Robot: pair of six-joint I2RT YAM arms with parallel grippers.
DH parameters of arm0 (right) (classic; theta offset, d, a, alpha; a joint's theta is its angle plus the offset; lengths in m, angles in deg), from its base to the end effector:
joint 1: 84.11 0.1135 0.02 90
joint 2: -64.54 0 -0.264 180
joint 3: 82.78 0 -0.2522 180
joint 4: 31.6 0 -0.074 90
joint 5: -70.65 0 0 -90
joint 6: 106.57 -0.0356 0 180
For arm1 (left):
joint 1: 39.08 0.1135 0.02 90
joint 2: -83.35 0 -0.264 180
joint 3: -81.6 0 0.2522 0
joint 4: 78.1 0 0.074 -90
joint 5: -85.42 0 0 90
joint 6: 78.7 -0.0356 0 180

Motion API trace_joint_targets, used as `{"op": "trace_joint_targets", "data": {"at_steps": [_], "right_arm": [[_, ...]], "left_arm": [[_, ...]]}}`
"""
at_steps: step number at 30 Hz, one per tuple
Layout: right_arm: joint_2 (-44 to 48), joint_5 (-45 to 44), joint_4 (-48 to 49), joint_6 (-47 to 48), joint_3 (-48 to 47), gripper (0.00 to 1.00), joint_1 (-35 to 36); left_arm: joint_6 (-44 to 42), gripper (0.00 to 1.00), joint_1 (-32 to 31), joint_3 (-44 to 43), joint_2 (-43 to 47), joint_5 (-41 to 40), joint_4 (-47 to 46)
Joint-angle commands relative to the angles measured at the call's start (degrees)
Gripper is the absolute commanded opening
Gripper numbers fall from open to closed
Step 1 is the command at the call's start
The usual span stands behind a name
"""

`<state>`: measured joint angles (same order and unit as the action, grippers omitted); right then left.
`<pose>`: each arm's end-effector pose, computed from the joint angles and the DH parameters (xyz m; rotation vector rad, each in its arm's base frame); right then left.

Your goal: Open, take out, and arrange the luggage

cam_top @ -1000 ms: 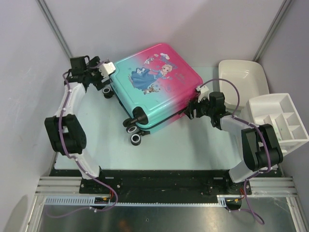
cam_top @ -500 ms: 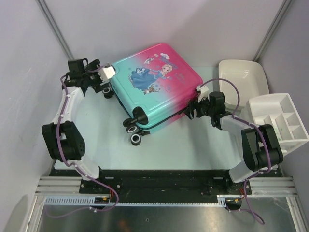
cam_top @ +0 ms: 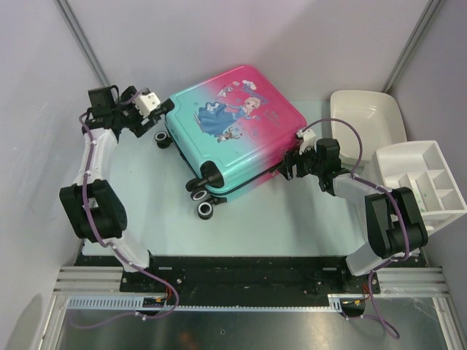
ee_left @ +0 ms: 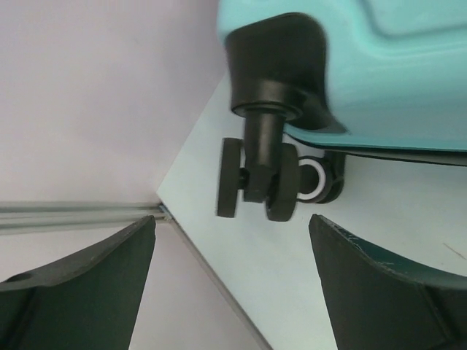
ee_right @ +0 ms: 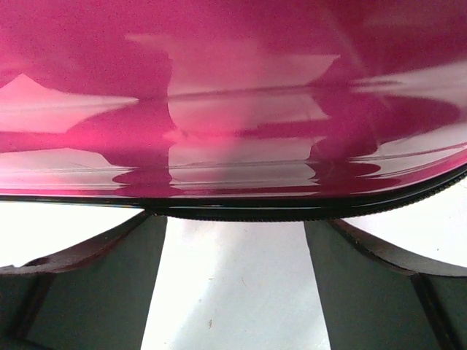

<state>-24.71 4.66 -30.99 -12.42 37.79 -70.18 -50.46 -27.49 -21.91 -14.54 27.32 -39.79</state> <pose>0.3152 0.0931 0.2001 -0.5775 1.9944 0.5396 0.3907 0.0609 0.3434 1.1468 1.7027 0.1971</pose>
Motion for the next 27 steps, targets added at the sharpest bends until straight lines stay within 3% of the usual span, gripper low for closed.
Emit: {"op": "trace_joint_targets", "data": {"at_steps": [1,6,19,21,27], "right_arm": [[1.71,0.95,1.8,-0.01,-2.85,0.81,-0.05],[1.71,0.86,1.8,0.08,-2.93,0.81,-0.05],[1.36,0.78,1.45,-0.27,-2.93,0.82,0.13],[1.19,0.78,1.62,-0.27,-2.93,0.82,0.3],[0.75,0.51,2.68,-0.45,-2.85,0.82,0.66]], "left_arm": [[-3.28,0.88,-0.34,4.13,4.63,6.33,0.49],[-6.8,0.9,-1.84,6.26,4.11,5.28,0.84],[-2.58,0.9,-3.42,-6.65,-9.68,2.29,0.76],[-1.88,0.87,-3.77,-9.28,-11.18,1.85,0.76],[-1.61,0.63,-3.95,-12.55,-14.26,1.94,0.67]]}}
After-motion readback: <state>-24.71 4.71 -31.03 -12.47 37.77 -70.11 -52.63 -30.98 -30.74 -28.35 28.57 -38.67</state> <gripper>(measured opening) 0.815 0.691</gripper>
